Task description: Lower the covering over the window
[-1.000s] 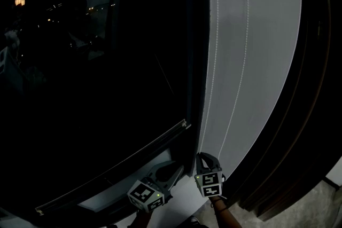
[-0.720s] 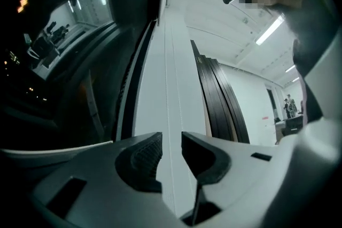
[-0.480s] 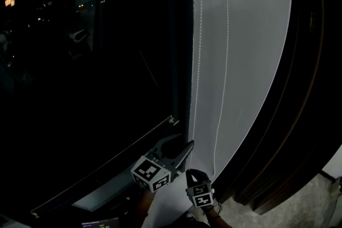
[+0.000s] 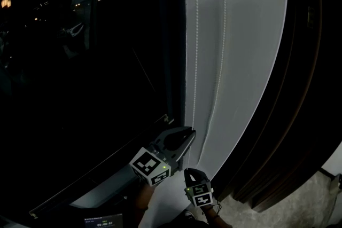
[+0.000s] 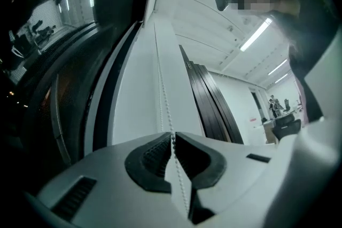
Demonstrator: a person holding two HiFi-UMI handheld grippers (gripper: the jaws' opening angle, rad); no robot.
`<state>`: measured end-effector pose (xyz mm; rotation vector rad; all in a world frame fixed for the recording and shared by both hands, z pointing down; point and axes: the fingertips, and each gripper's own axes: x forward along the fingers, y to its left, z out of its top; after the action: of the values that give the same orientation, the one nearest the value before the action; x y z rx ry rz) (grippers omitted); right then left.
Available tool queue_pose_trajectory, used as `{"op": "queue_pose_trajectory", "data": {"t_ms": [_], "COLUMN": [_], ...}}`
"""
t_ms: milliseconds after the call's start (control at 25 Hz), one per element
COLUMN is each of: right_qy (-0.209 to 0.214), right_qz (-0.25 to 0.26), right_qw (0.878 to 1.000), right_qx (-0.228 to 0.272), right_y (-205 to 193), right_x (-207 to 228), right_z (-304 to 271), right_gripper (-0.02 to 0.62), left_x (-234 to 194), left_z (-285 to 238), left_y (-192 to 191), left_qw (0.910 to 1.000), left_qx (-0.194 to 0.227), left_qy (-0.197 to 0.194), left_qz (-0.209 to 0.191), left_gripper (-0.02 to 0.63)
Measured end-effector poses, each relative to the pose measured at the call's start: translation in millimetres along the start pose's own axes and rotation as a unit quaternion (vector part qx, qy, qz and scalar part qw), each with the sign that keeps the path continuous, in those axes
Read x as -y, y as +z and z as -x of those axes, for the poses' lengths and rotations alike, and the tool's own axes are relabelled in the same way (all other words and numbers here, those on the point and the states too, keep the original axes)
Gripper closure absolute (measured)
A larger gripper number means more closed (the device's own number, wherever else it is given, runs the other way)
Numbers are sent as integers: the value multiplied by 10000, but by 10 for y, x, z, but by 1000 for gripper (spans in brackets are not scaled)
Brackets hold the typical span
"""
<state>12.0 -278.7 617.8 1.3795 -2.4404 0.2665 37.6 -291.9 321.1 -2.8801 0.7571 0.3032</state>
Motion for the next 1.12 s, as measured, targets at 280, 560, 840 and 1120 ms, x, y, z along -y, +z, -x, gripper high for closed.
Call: {"op": "queue_pose_trajectory", "data": {"t_ms": [280,560,840,1120], "right_qy": [68,617,773,1181], "right_qz": [-78,-108,-314,311], "right_qw": [9999,9980,9899,9650], "right_qx": [42,118,1147,2321], "right_y": [-26,58,898,2476], "right_x": [16,-235,-61,-7], "right_z": [82,292,722,1236], "right_gripper": [583,581,580,559], "left_x": [18,-83,-280,-216], "left_z": [43,182,395,512], "left_y": [8,-17,0,-387], "left_qw": [9991,9985,9947,9920], "left_qx": [275,333,145,-607], "left_qy": [33,426,925,968], "left_qz": [318,-65,-431,-542], "left_gripper": [595,600,600,601]}}
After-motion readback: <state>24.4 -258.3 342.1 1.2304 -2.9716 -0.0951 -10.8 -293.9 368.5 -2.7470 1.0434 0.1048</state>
